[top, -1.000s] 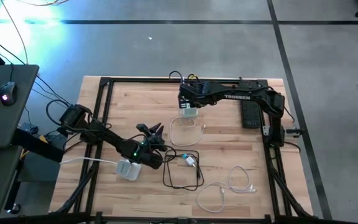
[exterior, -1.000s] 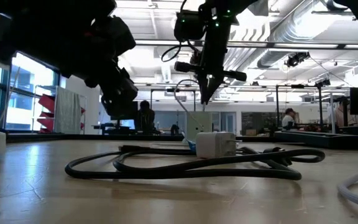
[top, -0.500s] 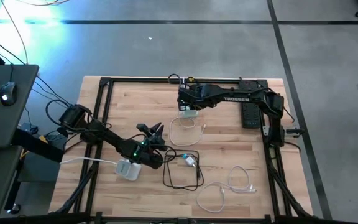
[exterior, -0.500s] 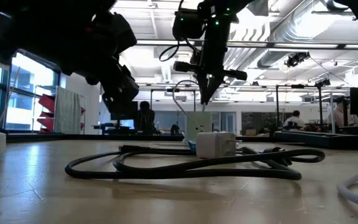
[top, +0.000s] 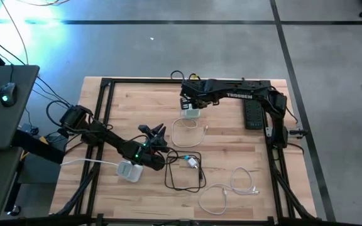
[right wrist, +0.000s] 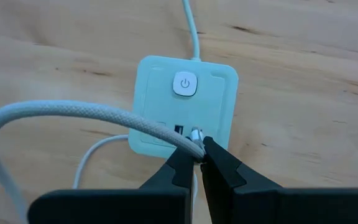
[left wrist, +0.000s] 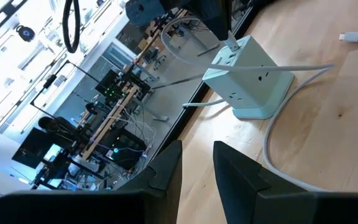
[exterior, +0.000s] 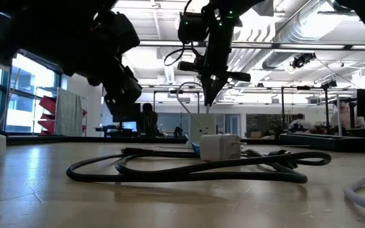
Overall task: Insert USB
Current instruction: Insert the top white charger cable into the green outlet extension
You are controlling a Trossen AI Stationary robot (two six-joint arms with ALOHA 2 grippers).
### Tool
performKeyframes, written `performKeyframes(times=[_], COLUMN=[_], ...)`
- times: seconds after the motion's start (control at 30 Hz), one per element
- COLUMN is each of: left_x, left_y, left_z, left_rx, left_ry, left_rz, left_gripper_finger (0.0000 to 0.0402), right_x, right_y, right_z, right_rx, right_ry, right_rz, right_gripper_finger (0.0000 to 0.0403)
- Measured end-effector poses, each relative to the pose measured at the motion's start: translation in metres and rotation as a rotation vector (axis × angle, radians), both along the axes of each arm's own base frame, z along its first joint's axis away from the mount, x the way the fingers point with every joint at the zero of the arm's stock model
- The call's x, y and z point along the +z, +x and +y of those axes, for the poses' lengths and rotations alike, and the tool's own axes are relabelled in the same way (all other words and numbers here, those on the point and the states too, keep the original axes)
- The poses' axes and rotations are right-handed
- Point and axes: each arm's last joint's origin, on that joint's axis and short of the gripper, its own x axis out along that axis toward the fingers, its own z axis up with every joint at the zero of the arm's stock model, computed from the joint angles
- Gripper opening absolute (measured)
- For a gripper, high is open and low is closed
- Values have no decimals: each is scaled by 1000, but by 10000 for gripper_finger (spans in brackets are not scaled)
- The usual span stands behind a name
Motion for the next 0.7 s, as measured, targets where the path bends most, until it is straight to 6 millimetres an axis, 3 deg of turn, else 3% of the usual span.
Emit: performKeyframes(times=[0.7], left_x=[0], left_y=[1], left_z=[0], left_rx=[0], left_ry=[-5], left_rz=[-12], left_gripper_finger=[69], right_x=[6], right_y=[-5], right_z=[-9], right_rx=[-14], right_ry=[40], right_rz=[-33], right_gripper_finger=[0])
